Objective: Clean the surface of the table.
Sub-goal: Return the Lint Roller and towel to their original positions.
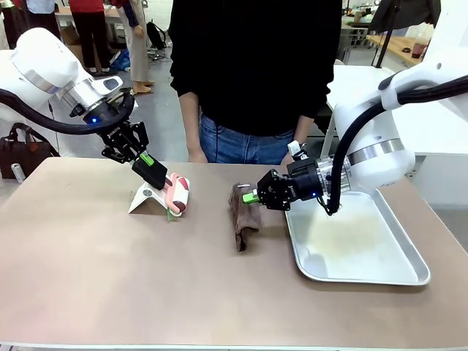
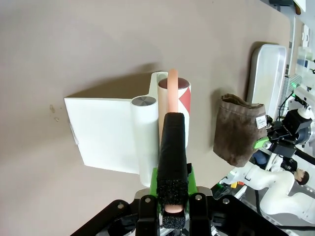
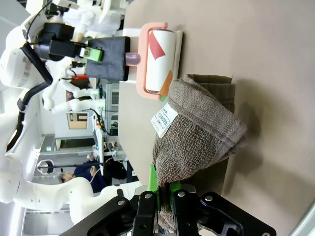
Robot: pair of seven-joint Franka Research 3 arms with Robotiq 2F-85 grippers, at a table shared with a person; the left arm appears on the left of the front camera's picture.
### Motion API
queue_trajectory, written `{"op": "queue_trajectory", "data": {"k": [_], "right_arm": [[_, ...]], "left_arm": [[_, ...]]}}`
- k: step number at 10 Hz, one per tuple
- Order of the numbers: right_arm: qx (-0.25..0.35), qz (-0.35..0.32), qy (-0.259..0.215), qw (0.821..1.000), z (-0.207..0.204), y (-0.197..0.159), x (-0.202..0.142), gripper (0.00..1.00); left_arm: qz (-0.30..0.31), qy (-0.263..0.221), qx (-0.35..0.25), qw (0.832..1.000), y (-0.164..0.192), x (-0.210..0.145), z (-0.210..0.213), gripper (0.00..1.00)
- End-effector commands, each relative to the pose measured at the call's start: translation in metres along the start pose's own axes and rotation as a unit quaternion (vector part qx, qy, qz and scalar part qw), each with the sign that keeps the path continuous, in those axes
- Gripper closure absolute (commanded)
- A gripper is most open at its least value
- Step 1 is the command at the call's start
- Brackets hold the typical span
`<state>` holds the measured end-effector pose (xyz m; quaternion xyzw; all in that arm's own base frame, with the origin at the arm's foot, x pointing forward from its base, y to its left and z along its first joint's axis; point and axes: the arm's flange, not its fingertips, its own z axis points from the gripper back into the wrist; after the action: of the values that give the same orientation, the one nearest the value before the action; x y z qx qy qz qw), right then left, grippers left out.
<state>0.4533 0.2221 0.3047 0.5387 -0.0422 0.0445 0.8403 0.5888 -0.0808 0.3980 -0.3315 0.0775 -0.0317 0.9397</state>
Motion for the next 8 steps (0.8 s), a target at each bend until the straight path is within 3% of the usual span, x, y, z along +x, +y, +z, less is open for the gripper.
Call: {"op": "queue_trajectory", "data": {"k": [1, 6, 8], "right_arm": [[0.003, 0.007, -0.001, 1.000, 0.004, 0.001, 0.004, 0.90], [0.002, 0.009, -0.001, 1.000, 0.004, 0.001, 0.005, 0.90], [-0.044, -0.004, 0.009, 0.999, 0.004, -0.002, 0.008, 0.90]], "left_arm": [[0.012, 0.000, 0.028, 1.000, 0.004, -0.001, -0.004, 0.78], [0.011, 0.008, 0.006, 1.000, 0.013, 0.000, -0.010, 0.78], [0.014, 0.012, 0.002, 1.000, 0.016, 0.000, -0.013, 0.78]]}}
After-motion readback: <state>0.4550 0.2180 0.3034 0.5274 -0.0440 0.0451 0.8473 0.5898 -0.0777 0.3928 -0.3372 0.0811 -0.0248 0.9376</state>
